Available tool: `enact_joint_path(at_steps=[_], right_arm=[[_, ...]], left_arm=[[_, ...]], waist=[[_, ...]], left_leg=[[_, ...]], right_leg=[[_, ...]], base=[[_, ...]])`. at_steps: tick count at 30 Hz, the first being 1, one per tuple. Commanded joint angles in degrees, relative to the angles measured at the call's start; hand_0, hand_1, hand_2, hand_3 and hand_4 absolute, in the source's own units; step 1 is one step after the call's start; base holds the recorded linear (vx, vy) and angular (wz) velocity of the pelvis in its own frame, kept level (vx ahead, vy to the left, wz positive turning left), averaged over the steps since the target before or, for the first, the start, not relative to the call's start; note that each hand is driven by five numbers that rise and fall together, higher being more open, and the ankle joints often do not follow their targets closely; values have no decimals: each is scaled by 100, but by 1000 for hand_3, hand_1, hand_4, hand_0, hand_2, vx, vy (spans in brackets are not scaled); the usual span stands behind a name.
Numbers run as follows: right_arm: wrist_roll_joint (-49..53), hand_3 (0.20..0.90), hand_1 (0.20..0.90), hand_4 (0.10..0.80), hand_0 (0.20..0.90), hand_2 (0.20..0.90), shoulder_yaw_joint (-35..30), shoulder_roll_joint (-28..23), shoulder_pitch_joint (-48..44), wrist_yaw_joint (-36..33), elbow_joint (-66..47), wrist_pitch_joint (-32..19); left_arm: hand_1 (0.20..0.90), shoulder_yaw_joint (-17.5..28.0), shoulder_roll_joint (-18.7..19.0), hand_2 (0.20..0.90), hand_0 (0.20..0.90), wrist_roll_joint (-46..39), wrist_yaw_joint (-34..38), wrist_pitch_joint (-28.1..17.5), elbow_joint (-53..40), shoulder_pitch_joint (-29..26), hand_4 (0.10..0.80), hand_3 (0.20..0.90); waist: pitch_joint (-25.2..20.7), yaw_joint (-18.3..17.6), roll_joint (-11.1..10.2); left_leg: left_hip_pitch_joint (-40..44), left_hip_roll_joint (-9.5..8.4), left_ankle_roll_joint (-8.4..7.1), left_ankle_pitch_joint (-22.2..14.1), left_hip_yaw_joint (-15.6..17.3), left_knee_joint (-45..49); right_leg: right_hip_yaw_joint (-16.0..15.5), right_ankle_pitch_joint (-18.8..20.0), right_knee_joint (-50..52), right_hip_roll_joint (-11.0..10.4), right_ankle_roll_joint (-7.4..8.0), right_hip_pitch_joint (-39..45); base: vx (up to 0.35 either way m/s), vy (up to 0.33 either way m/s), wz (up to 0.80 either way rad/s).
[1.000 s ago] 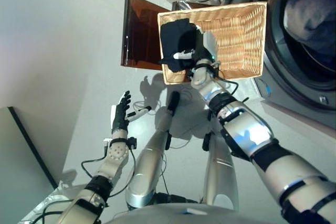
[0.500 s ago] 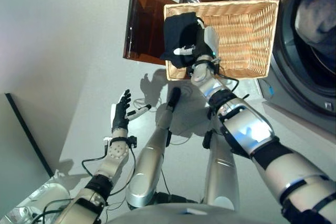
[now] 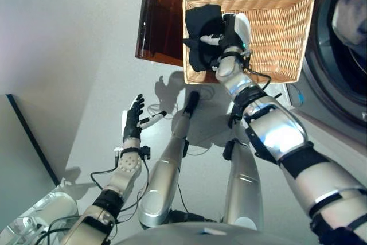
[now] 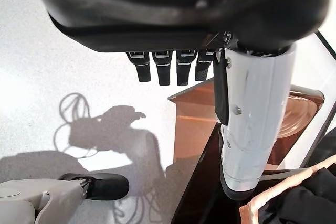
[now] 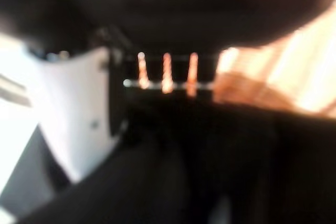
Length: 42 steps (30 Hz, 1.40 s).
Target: Pick up the clothes and place them into the washing machine
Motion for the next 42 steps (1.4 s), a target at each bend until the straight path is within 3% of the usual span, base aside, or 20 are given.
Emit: enact_joint_path(at_steps=[1, 16, 34, 42], right_arm=[[-6, 200, 200, 300, 200, 200, 65, 234, -216, -42, -66, -217], [-61, 200, 200, 300, 200, 200, -79, -28, -11, -174, -225, -194], [909, 200, 200, 300, 200, 200, -1071, -975, 1510, -379, -1817, -858], [2196, 200, 200, 300, 200, 200, -1680, -1041, 2051, -94, -2384, -1443]], left_arm=[[900, -18, 440, 900, 900, -66, 192, -245, -402, -26, 800, 900], [900, -34, 545, 900, 900, -30, 62, -208, -462, 193, 800, 900], [900, 123, 147, 900, 900, 98, -169, 11, 1045, 256, 800, 900], [900, 140, -27, 900, 900, 112, -358, 72, 1513, 332, 800, 900]], waist=[[41, 247, 264], [41, 116, 230], [40, -423, -19], [-204, -571, -47]], left_leg=[[68, -207, -130, 1, 149, -279], [261, -192, -102, -80, 274, -181], [1146, -159, -45, -282, 604, -169], [1416, -134, -18, -383, 731, -176]], right_leg=[[66, -660, 417, -170, 220, 76], [171, -655, 349, -121, 200, 290], [449, -540, 5, -5, 212, 1203], [562, -557, -98, 31, 214, 1439]], base=[[-12, 0, -5], [-5, -2, -5], [12, 0, -13], [47, -3, -12]])
